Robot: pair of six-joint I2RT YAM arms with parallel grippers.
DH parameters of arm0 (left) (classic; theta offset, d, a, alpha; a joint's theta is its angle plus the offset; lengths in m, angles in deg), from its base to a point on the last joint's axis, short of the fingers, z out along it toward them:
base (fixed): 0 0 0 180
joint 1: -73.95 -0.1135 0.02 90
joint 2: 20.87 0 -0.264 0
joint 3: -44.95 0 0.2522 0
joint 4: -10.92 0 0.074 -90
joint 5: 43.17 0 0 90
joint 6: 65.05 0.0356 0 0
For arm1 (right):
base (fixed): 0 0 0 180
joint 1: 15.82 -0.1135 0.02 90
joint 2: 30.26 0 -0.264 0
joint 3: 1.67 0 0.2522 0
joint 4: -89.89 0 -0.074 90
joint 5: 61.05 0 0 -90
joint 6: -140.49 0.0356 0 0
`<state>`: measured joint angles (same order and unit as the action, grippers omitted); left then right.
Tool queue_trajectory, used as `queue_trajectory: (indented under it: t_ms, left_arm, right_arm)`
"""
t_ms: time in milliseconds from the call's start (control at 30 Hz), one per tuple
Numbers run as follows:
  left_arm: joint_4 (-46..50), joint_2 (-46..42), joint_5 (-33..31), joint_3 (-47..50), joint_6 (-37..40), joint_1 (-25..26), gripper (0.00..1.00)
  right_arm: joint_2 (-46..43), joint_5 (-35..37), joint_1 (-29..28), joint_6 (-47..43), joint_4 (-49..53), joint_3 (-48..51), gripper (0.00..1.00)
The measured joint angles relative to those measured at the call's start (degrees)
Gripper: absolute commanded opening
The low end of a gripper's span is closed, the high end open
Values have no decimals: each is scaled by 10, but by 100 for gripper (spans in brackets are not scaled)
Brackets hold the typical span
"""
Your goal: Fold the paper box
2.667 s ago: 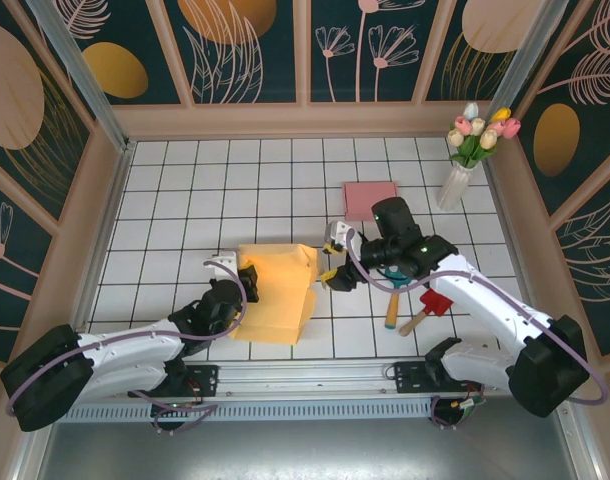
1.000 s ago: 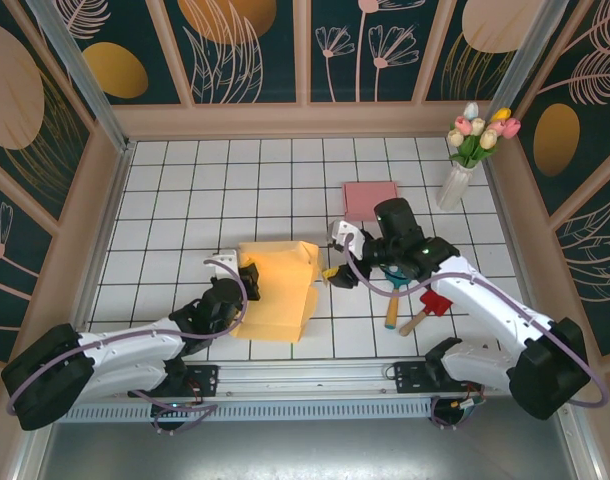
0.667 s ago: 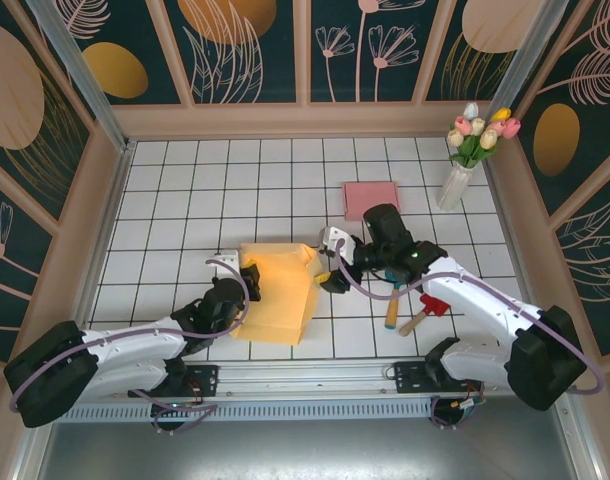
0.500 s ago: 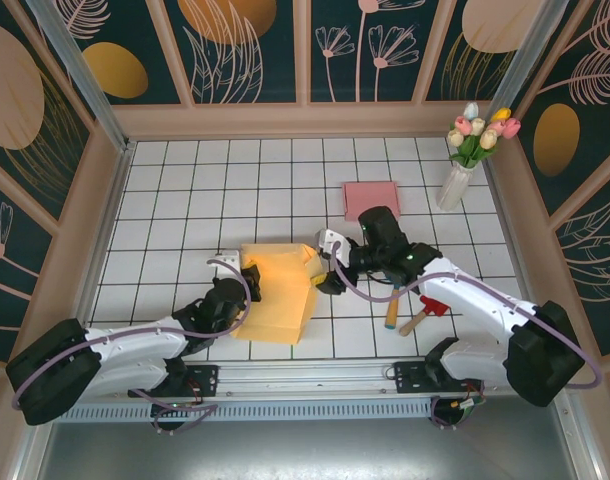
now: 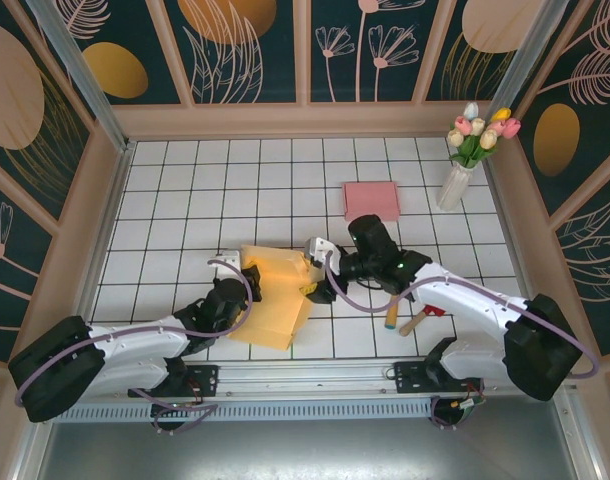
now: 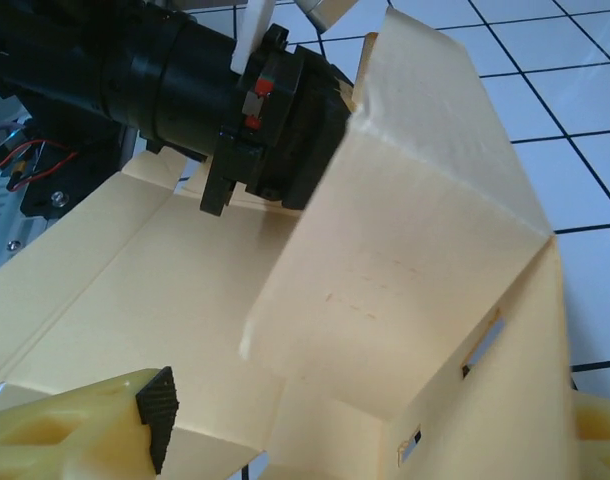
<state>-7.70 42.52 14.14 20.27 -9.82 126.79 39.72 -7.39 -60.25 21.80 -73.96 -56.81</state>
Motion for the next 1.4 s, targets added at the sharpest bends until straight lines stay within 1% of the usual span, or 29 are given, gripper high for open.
queue_trajectory:
  t_ms: [100, 233, 400, 500, 600, 900, 1100, 1233, 1400]
  left_arm:
    - [0, 0, -3, 0, 0, 0, 5]
    - [-3, 2, -10, 0, 0, 0, 5]
    - [-7, 10, -19, 0, 0, 0, 6]
    - [-9, 15, -21, 0, 0, 0, 5]
    - [-9, 18, -21, 0, 0, 0, 5]
    - [-14, 17, -18, 0, 0, 0, 5]
    - [-17, 14, -16, 0, 0, 0, 5]
    - [-17, 14, -16, 0, 0, 0, 5]
    - [-17, 14, -8, 0, 0, 0, 5]
  right_arm:
    - [-12, 7, 0, -15, 35, -8, 82]
    - [-17, 10, 14, -41, 110, -47, 82]
    - [-28, 6, 68, -74, 199, -100, 82]
    - [-43, 2, 101, -90, 233, -110, 81]
    - [-51, 2, 115, -103, 257, -110, 79]
    - [-37, 7, 125, -104, 239, -82, 66]
    - [-21, -10, 125, -93, 202, -68, 61]
    - [-17, -27, 125, -85, 176, -60, 59]
    - [1, -28, 120, -82, 160, -56, 58]
